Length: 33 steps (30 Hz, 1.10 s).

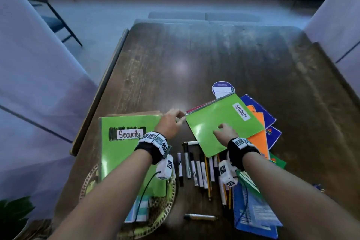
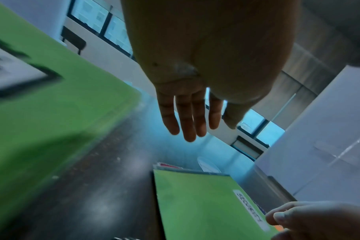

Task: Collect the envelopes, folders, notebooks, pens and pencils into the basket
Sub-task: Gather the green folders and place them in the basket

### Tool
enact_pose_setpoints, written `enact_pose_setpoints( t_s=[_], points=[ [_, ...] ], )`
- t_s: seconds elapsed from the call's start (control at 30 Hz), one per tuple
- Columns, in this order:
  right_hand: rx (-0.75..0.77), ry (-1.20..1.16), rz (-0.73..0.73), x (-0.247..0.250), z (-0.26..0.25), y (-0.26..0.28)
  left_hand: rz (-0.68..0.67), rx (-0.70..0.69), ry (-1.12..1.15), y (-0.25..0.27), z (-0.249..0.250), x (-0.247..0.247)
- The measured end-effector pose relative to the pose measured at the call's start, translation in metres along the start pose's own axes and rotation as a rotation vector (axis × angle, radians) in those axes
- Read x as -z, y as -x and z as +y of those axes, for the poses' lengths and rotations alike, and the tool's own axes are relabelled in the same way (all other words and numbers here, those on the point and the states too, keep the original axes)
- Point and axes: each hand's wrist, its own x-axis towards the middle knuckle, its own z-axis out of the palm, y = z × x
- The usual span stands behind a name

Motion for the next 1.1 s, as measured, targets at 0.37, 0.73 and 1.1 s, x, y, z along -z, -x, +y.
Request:
enact_pose_setpoints(
  t_s=[0.37, 0.73, 1.1],
  points=[
    [-0.235, -0.085, -0.046, 0.066, 0.092, -0.07, -0.396, 0.161, -0.079, -0.099, 0.051, -0.116],
    [-0.221, -0.09, -0.002, 0.066, 0.106, -0.123, -0.217, 0.355, -0.388, -0.158, 0.028, -0.175],
    [-0.245, -0.351, 0.159, 0.072, 0.106, -0.124, -0.149, 0.466, 0.062, -0.151, 0.019, -0.149]
  ],
)
